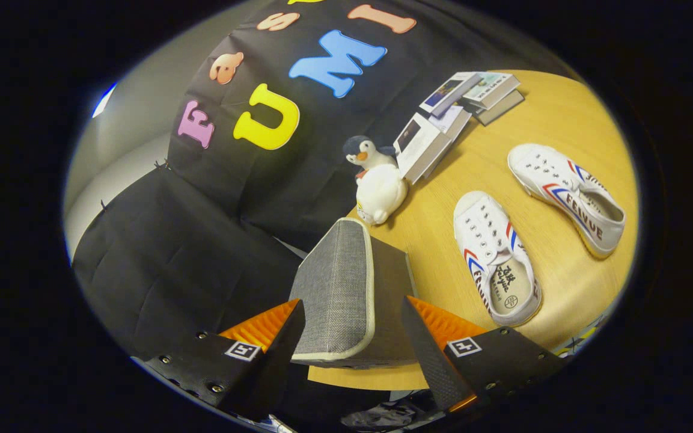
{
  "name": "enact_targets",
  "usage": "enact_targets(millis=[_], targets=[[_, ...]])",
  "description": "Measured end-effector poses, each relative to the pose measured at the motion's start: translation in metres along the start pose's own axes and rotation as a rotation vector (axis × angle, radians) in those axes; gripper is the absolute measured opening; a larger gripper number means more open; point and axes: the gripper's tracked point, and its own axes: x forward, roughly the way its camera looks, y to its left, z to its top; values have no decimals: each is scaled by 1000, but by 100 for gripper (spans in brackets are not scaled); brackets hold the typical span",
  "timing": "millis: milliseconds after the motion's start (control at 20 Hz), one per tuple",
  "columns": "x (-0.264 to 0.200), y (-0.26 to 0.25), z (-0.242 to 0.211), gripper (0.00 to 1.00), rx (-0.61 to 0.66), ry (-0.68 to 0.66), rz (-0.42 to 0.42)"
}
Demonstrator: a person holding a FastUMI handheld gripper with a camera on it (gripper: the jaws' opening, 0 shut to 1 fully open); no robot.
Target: Open the storage box then place both shoes into the box .Put the left shoe in first, then the right shoe, with the right side of both shoes facing outward in a uniform manner.
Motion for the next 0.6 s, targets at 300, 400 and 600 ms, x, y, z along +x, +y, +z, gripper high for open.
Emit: enact_targets(millis=[300,400,600], targets=[[22,0,-20,97,180,107,64],[27,2,-26,92,221,127,78],[36,1,-30,58,300,152,94]])
